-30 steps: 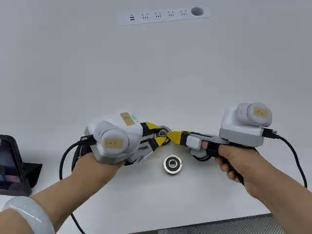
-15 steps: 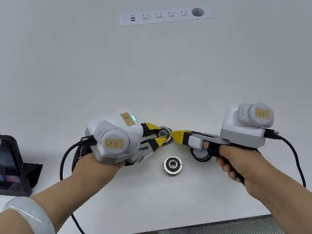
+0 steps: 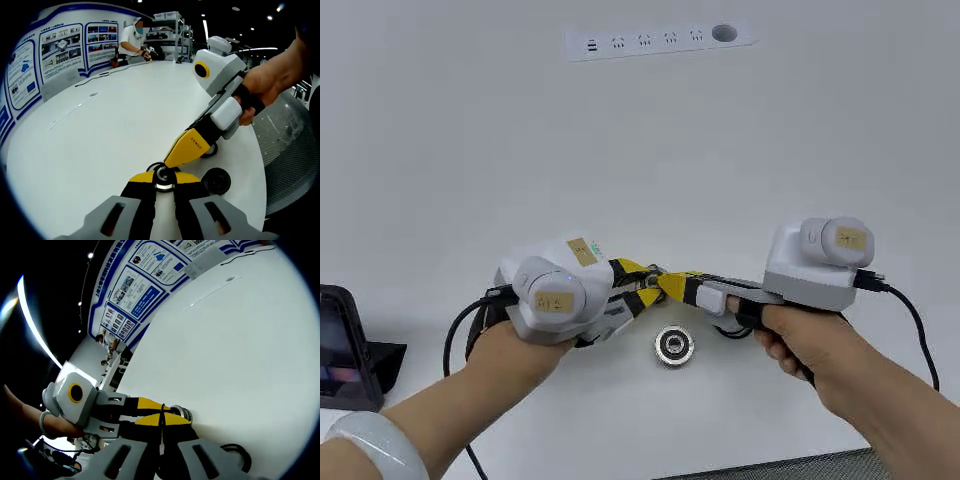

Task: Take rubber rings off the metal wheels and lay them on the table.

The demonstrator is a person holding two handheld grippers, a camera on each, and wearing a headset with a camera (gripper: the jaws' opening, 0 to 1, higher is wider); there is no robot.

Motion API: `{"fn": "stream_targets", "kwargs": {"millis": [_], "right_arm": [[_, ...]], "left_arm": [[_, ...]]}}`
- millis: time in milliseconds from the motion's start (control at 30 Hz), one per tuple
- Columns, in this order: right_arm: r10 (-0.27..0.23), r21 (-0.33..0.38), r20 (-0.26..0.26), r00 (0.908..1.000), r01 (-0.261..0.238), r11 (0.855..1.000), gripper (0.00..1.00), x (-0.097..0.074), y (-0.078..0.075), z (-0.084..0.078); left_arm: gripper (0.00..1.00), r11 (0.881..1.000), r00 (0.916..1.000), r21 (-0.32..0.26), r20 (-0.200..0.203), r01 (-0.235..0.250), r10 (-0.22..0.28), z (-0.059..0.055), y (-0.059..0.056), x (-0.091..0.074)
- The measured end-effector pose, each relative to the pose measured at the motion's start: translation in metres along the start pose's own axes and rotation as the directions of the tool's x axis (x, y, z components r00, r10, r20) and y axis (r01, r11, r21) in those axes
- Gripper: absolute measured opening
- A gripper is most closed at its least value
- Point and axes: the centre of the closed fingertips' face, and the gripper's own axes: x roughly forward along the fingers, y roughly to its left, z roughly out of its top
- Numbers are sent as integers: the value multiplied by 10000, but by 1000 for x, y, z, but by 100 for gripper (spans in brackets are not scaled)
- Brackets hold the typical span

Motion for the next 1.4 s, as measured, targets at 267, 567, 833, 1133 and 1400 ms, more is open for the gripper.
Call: {"fn": "stream_targets", "kwargs": {"millis": [267,567,833,1133,1400], "right_arm": [[-311,-74,-111,9995,310,9995,2,-3,-9,-1],[-563,9,-210,9982,563,9984,2,-4,-16,-4],[-670,38,-220,9975,671,9977,2,-5,-19,-4],[-607,98,-214,9979,609,9981,2,-6,-17,-5],[-452,139,-168,9988,455,9989,2,-8,-10,-7]], "left_arm": [[13,10000,10000,27,-5,24,-24,0,0,0],[20,9998,10000,180,46,79,-80,2,-2,0],[23,9993,9996,349,247,110,-118,5,-5,-4],[33,9993,9998,363,211,2,-10,0,-4,-7],[39,9998,9998,189,152,-113,110,-6,-3,-9]]}}
